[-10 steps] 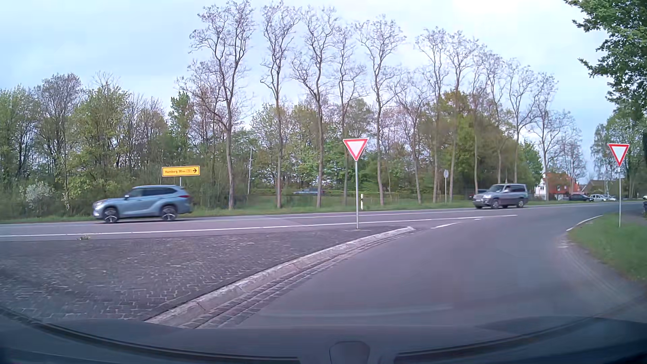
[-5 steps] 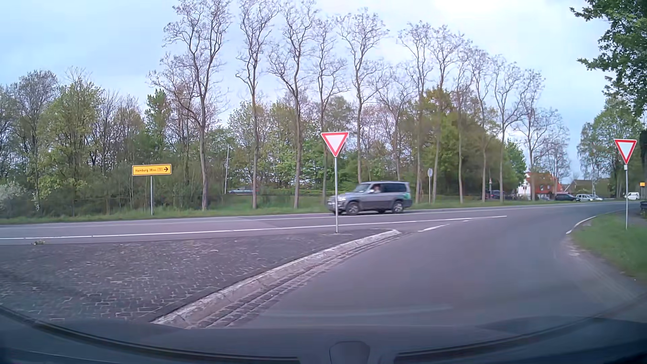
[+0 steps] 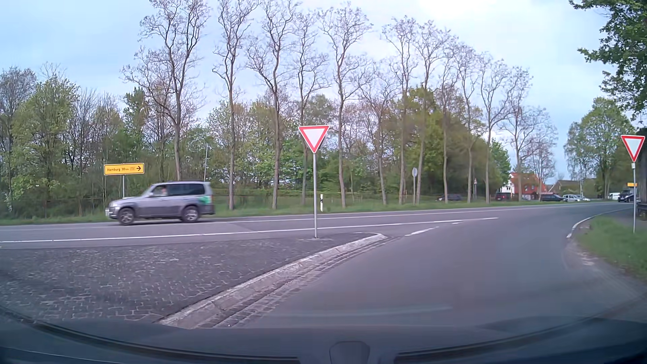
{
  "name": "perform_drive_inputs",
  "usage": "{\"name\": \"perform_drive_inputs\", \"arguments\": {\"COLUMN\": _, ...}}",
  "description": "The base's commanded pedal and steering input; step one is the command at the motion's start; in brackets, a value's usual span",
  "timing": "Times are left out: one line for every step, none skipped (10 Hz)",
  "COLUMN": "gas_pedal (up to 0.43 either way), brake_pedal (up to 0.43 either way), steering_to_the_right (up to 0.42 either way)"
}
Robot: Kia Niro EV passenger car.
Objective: Follow the waypoints while adhering to traffic rules and regulations
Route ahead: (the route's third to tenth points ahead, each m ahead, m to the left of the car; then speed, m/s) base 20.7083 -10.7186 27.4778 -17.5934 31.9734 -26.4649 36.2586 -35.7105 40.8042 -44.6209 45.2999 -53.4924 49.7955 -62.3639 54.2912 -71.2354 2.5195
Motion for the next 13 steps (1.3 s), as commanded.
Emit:
{"name": "perform_drive_inputs", "arguments": {"gas_pedal": 0.0, "brake_pedal": 0.0, "steering_to_the_right": 0.159}}
{"name": "perform_drive_inputs", "arguments": {"gas_pedal": 0.0, "brake_pedal": 0.0, "steering_to_the_right": 0.161}}
{"name": "perform_drive_inputs", "arguments": {"gas_pedal": 0.0, "brake_pedal": 0.0, "steering_to_the_right": 0.166}}
{"name": "perform_drive_inputs", "arguments": {"gas_pedal": 0.0, "brake_pedal": 0.0, "steering_to_the_right": 0.17}}
{"name": "perform_drive_inputs", "arguments": {"gas_pedal": 0.008, "brake_pedal": 0.0, "steering_to_the_right": 0.17}}
{"name": "perform_drive_inputs", "arguments": {"gas_pedal": 0.15, "brake_pedal": 0.0, "steering_to_the_right": 0.171}}
{"name": "perform_drive_inputs", "arguments": {"gas_pedal": 0.197, "brake_pedal": 0.0, "steering_to_the_right": 0.172}}
{"name": "perform_drive_inputs", "arguments": {"gas_pedal": 0.209, "brake_pedal": 0.0, "steering_to_the_right": 0.174}}
{"name": "perform_drive_inputs", "arguments": {"gas_pedal": 0.209, "brake_pedal": 0.0, "steering_to_the_right": 0.175}}
{"name": "perform_drive_inputs", "arguments": {"gas_pedal": 0.228, "brake_pedal": 0.0, "steering_to_the_right": 0.177}}
{"name": "perform_drive_inputs", "arguments": {"gas_pedal": 0.24, "brake_pedal": 0.0, "steering_to_the_right": 0.186}}
{"name": "perform_drive_inputs", "arguments": {"gas_pedal": 0.268, "brake_pedal": 0.0, "steering_to_the_right": 0.197}}
{"name": "perform_drive_inputs", "arguments": {"gas_pedal": 0.28, "brake_pedal": 0.0, "steering_to_the_right": 0.198}}
